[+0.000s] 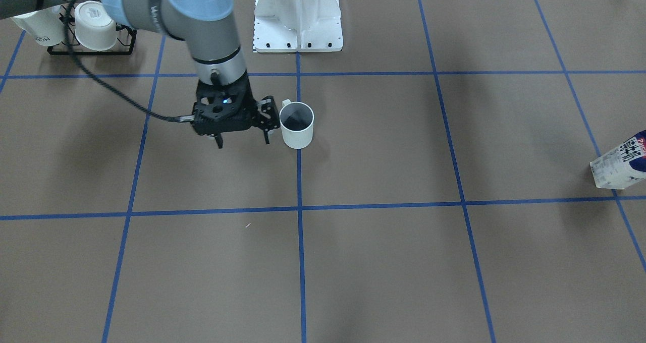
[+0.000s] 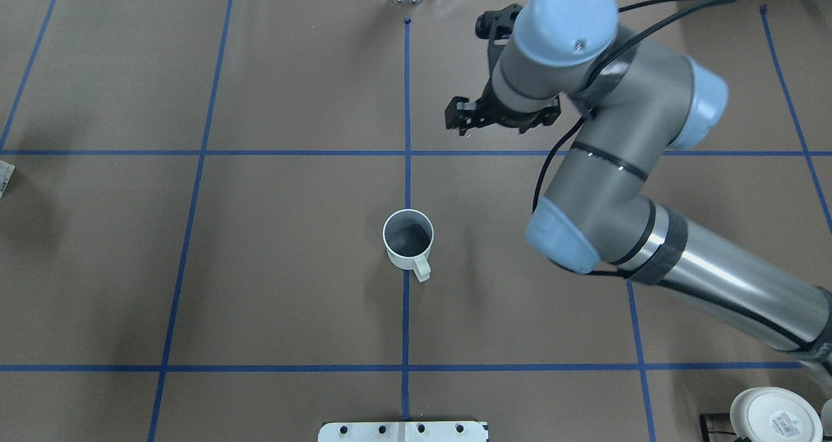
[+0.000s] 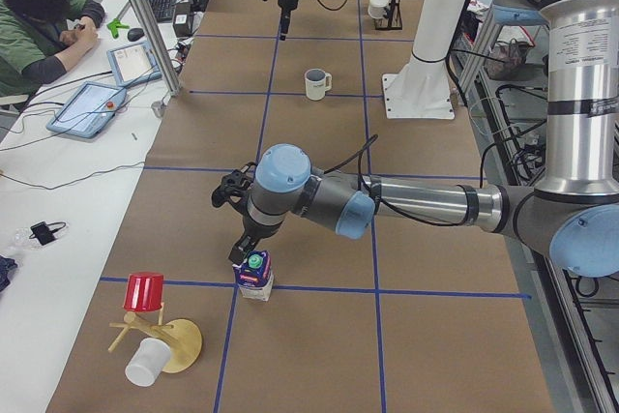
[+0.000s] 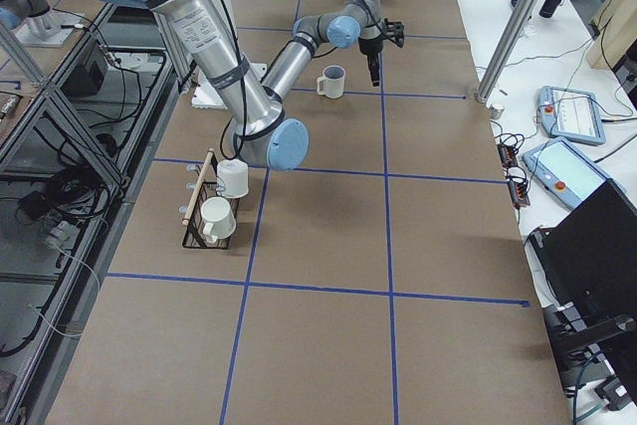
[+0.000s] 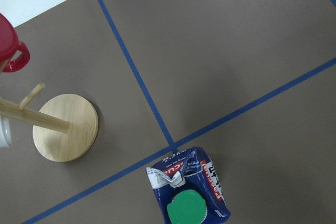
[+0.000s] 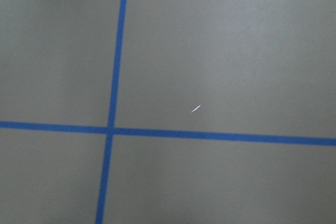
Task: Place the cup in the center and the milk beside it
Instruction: 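Release the mug upright and lift the right gripper away, then withdraw the right arm out of view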
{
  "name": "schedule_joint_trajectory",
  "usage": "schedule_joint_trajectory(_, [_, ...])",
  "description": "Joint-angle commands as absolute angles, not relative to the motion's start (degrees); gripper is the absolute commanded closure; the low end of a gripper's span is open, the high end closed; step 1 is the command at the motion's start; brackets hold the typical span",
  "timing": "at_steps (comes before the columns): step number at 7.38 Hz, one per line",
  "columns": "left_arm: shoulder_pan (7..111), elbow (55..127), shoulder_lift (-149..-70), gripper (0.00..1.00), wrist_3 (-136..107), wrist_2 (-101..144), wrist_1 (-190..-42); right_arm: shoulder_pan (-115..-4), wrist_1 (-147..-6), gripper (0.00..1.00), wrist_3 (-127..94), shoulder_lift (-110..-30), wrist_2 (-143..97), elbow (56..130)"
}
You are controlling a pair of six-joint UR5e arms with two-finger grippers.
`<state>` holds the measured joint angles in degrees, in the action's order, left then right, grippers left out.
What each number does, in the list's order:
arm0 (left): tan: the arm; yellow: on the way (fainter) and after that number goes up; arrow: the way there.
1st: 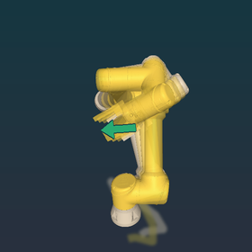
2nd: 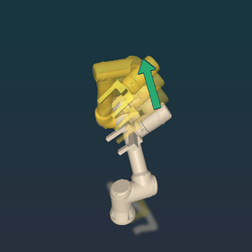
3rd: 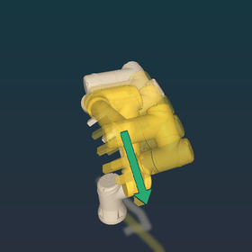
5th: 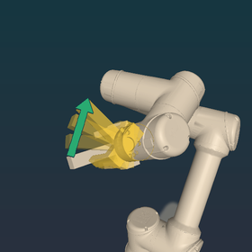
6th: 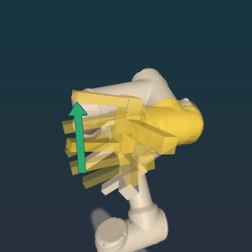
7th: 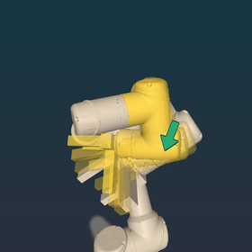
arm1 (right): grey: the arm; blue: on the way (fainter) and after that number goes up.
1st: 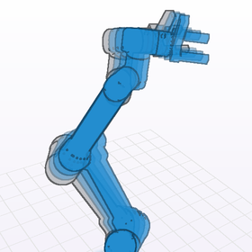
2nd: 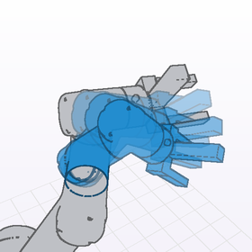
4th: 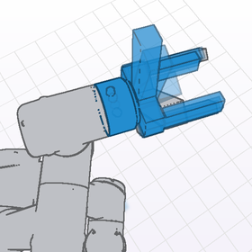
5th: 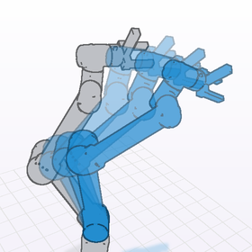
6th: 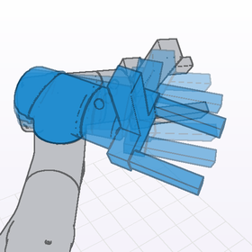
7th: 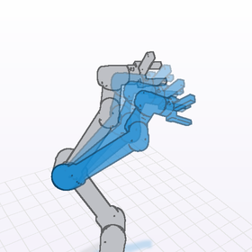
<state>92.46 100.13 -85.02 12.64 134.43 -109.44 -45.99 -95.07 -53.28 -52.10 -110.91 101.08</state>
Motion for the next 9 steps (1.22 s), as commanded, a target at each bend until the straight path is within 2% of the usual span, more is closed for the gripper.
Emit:
schedule_joint_trajectory(1, [92.4, 100.2, -85.3, 0.01, 12.7, 134.4, -109.7, -64.8, -95.2, 0.0, -24.7, -60.4, -125.8, 97.6])
schedule_joint_trajectory(3, [92.4, 99.6, -86.1, 0.01, 12.4, 134.2, -109.2, -74.9, -95.3, 0.0, -4.0, -69.7, -129.9, 95.4])
schedule_joint_trajectory(7, [92.4, 96.2, -86.7, 0.01, 12.3, 134.2, -108.8, -86.7, -94.8, 0.0, 10.4, -90.6, -128.2, 94.7])
schedule_joint_trajectory(9, [91.0, 93.9, -87.0, 0.01, 6.8, 134.0, -109.9, -91.4, -94.9, 0.0, 11.6, -92.9, -130.2, 95.4])
